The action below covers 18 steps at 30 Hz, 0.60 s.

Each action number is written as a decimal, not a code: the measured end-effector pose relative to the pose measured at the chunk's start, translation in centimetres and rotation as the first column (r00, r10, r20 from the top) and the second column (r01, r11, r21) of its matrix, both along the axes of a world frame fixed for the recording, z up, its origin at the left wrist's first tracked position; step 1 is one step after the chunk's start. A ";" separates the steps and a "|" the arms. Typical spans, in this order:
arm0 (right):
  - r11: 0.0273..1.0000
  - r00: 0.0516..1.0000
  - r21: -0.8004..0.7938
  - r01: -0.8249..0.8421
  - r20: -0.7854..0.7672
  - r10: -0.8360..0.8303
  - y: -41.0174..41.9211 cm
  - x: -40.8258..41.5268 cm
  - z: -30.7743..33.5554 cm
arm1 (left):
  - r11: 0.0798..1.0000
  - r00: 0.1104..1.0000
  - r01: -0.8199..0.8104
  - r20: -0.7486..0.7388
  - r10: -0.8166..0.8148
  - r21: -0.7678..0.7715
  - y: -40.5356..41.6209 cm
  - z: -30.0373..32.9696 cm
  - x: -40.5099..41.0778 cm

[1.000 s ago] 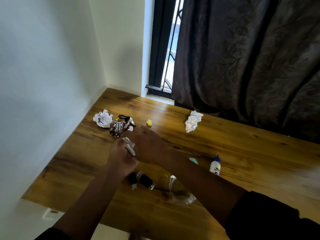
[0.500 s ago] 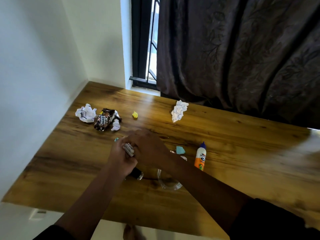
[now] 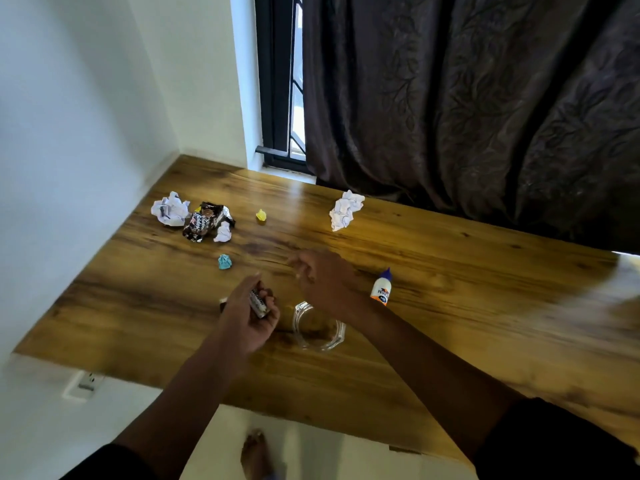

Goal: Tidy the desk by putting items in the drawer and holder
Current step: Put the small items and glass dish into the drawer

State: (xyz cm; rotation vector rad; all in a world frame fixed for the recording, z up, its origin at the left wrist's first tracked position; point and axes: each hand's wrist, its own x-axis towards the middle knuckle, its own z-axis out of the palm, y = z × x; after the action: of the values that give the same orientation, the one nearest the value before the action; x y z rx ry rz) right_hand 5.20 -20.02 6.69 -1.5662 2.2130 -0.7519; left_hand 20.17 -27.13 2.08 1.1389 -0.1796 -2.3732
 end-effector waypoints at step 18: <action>0.970 0.967 -0.034 -0.242 0.081 0.244 10.9 3.1 -2.1 | 0.995 0.993 -0.100 0.062 0.101 -0.021 12.6 1.8 1.4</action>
State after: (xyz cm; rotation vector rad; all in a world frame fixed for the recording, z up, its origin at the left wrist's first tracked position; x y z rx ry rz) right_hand 8.33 -9.12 4.56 -1.7430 1.9142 -0.7571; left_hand 21.59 -14.51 3.84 1.1875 -0.1606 -2.2454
